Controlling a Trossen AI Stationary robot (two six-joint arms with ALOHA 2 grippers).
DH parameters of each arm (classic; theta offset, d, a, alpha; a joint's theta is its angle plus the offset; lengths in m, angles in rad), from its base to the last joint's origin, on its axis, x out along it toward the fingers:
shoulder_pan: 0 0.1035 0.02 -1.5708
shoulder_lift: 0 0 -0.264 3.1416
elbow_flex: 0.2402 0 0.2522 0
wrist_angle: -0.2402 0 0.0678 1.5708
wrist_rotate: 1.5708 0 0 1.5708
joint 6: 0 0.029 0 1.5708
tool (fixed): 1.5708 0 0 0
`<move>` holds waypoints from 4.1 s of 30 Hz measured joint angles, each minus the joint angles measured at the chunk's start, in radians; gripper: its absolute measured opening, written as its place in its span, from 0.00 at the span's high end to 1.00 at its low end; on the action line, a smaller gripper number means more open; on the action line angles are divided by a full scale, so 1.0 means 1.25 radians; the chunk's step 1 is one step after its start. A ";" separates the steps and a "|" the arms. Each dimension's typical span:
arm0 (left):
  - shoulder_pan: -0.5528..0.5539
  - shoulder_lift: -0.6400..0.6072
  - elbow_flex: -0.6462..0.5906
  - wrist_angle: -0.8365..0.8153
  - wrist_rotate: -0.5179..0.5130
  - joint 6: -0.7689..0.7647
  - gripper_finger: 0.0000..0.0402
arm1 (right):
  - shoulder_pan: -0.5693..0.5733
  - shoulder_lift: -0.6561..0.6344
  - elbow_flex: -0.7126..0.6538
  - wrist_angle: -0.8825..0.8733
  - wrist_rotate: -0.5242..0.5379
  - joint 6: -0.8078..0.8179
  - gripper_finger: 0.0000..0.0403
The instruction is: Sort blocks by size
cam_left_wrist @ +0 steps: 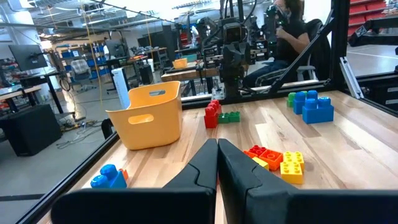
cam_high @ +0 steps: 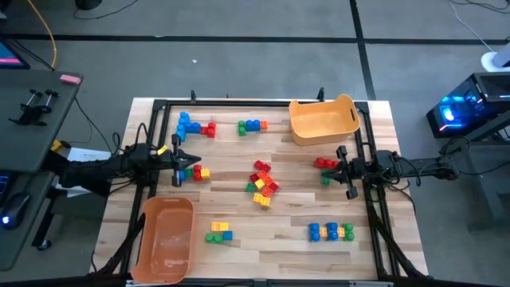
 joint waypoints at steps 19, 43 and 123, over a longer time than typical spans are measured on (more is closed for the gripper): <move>0.000 0.000 0.000 0.000 0.000 0.000 1.00 | 0.000 0.000 0.000 0.000 0.000 0.000 1.00; 0.000 0.000 0.000 0.000 0.000 0.000 1.00 | 0.000 0.000 0.000 0.000 0.000 0.000 1.00; 0.000 0.000 0.000 0.000 0.000 0.000 1.00 | -0.003 0.009 0.000 0.084 0.045 0.006 1.00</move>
